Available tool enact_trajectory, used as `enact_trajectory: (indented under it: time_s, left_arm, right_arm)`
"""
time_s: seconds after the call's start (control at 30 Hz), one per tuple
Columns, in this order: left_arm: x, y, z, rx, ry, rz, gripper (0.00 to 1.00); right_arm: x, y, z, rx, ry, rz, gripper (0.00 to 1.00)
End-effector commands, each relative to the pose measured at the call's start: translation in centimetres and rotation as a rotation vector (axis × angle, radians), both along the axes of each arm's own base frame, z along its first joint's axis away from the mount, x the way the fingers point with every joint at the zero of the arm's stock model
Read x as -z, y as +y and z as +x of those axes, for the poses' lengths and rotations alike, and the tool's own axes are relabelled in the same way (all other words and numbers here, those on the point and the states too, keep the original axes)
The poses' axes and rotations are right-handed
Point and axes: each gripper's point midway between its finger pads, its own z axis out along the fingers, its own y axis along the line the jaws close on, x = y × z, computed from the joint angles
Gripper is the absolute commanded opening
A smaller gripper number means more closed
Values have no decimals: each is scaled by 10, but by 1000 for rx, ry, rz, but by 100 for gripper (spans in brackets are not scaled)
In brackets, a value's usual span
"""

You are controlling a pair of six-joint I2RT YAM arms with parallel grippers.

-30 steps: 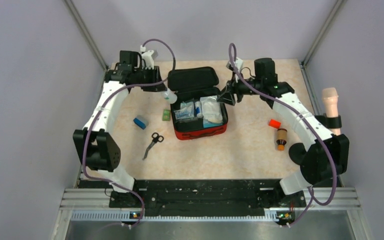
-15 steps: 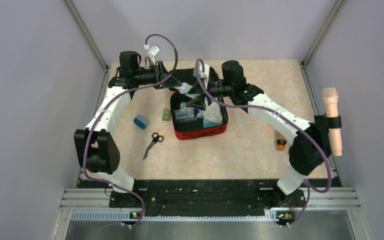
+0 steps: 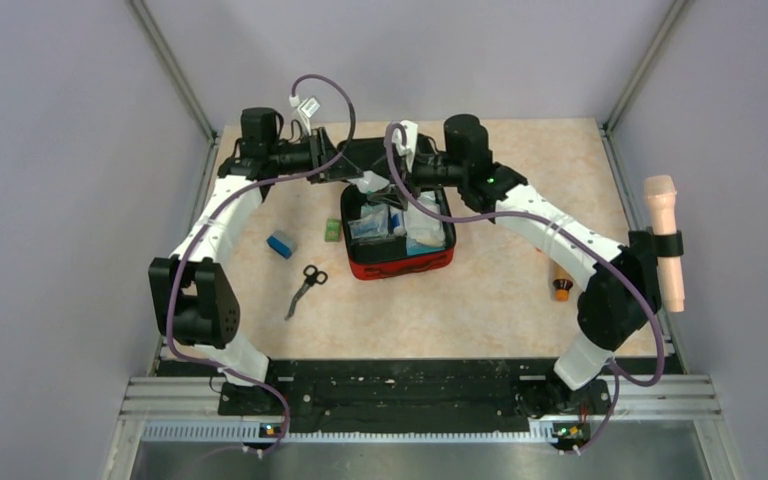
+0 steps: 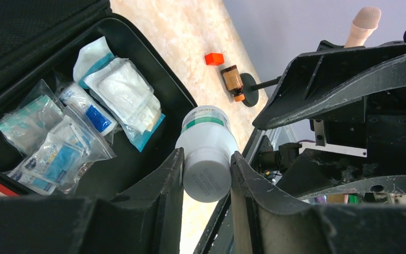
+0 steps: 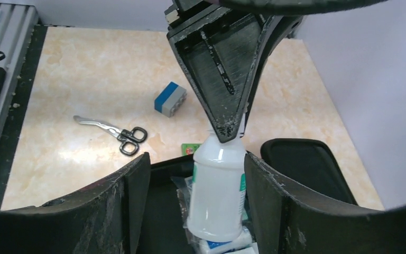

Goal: Organize the medicine kit

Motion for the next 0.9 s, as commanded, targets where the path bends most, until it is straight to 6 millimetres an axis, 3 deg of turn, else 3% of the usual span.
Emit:
enact_trajectory:
  time_s: [0.0, 0.1, 0.33, 0.63, 0.87]
  left_arm:
    - [-26, -5, -14, 66, -71, -30, 0]
    - [-32, -8, -20, 93, -81, -47, 0]
    - [-34, -9, -28, 106, -85, -54, 0]
    - [-29, -8, -25, 95, -89, -44, 0]
    - [-24, -8, -22, 88, -65, -49, 0]
  right_arm:
    - [-26, -4, 7, 16, -137, -12, 65]
    - [-5, -3, 25, 54, -122, -86, 66]
    - [12, 8, 47, 73, -87, -128, 62]
    - [35, 8, 30, 6, -4, -164, 58]
    - [43, 4, 35, 28, -31, -190, 35]
